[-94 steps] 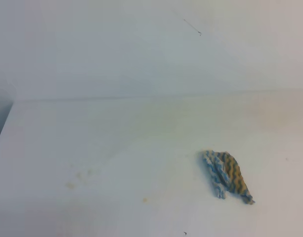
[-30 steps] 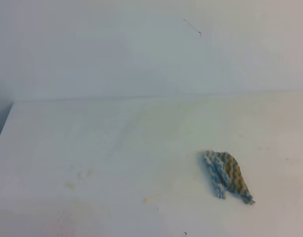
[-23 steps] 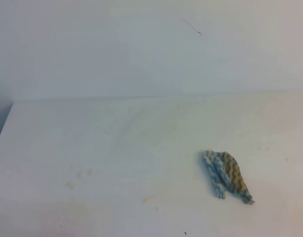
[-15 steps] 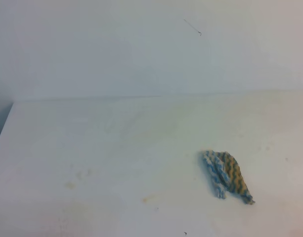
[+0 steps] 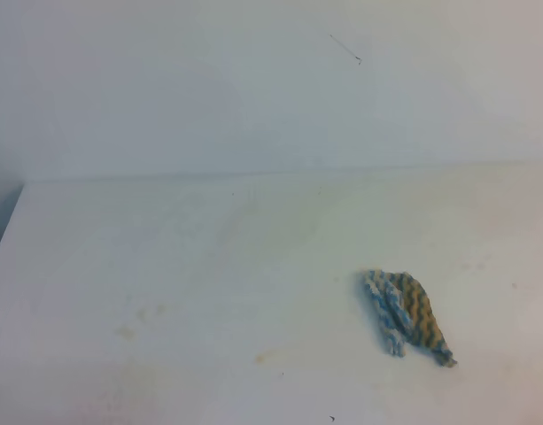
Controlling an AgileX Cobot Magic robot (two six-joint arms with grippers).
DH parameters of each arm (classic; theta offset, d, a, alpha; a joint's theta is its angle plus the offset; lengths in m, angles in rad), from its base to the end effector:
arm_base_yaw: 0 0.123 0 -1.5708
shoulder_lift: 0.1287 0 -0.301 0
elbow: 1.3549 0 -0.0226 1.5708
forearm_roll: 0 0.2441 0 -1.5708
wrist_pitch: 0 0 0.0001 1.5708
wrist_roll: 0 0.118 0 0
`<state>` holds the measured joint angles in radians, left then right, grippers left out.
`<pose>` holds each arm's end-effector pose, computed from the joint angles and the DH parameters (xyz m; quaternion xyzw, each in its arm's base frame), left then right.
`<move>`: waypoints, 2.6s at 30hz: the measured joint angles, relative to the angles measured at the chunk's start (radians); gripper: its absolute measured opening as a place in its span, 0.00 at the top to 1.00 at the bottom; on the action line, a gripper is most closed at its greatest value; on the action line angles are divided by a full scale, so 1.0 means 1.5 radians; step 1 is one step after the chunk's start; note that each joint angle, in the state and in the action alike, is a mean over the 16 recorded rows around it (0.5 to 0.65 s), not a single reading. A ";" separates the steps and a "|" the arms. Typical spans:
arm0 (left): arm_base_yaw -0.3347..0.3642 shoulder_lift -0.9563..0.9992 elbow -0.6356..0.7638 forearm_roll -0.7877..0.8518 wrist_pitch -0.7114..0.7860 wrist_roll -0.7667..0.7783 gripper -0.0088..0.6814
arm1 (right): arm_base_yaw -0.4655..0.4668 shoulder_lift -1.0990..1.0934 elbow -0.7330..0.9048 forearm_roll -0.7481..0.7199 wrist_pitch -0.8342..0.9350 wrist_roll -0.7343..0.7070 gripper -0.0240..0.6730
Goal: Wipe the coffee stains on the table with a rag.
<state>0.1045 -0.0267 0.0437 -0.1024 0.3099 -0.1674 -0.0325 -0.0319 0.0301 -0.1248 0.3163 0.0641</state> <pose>0.0571 0.0023 0.1654 -0.1349 0.7744 -0.0617 0.6150 0.0563 -0.0064 0.1699 0.0034 0.7820 -0.0422 0.6219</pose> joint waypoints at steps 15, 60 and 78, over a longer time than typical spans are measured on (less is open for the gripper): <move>0.009 0.000 0.000 0.000 0.000 0.000 0.99 | -0.001 0.000 0.000 0.003 0.000 -0.004 0.97; 0.009 0.000 0.000 0.000 0.000 0.000 0.99 | -0.001 0.001 0.000 0.006 -0.005 -0.013 0.97; 0.009 0.000 0.000 0.000 0.000 0.000 0.99 | -0.001 0.001 0.000 0.006 -0.004 -0.013 0.97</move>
<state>0.1177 -0.0267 0.0437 -0.1024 0.3099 -0.1674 -0.0335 -0.0300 0.0301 -0.1165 0.3097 0.0452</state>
